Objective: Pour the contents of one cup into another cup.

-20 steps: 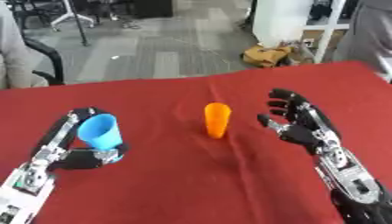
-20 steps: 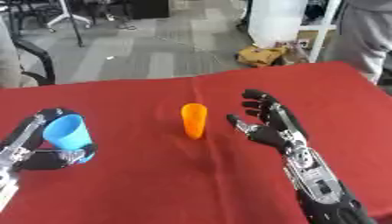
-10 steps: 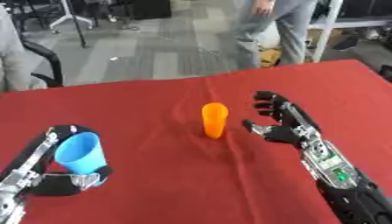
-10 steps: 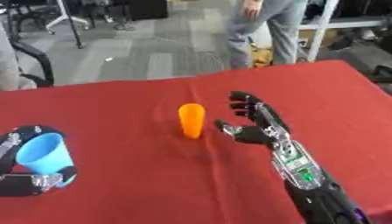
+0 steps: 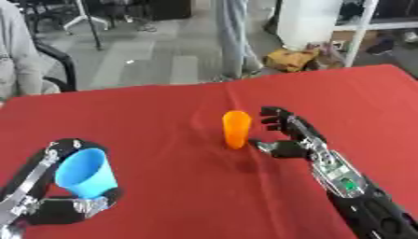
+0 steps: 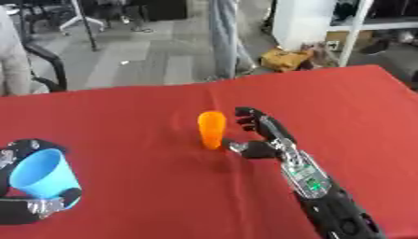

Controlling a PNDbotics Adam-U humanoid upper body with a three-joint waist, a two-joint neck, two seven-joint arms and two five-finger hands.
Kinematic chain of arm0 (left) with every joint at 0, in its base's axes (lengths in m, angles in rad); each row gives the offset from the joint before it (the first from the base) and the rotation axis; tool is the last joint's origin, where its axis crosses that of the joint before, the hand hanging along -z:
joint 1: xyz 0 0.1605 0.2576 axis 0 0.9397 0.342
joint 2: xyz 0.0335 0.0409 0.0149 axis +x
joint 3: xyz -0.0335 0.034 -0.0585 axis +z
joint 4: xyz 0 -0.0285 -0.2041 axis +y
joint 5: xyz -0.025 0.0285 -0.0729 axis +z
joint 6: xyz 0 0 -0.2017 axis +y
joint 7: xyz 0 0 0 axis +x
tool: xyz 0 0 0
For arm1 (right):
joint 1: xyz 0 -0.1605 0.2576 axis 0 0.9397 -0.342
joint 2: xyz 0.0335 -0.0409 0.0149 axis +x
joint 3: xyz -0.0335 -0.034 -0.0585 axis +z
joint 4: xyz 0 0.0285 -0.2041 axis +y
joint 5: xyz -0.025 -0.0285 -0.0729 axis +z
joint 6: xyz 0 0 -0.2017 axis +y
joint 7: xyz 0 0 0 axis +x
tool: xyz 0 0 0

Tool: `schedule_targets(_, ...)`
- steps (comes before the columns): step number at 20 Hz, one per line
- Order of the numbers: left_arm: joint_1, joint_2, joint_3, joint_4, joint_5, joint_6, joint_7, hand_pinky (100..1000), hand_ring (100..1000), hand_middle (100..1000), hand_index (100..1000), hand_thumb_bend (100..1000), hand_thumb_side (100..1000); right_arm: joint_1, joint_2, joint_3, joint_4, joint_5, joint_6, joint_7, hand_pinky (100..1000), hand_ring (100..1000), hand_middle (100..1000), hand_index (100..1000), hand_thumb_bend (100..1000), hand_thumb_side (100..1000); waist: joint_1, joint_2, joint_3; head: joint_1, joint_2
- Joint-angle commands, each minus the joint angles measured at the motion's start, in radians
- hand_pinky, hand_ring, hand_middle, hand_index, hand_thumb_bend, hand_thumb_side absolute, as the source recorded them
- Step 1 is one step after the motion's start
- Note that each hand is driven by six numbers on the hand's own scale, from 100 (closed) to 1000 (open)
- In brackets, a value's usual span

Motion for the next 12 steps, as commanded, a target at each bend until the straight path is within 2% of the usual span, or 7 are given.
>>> schedule_targets(1,-0.009,0.001,-0.004,-0.033,0.011,0.0,-0.012,498,418,467,687,527,100,-0.035,-0.023,-0.009,0.019,0.012,-0.009,0.005,836,836,824,896,473,100,0.001,-0.011,0.008,-0.012,-0.021)
schedule_targets(12,-0.003,-0.015,-0.019,-0.052,0.018,-0.001,-0.038,501,420,469,689,528,100,-0.079,-0.013,-0.01,0.053,0.015,-0.015,0.015,836,835,821,897,475,100,0.005,0.001,0.03,-0.022,-0.044)
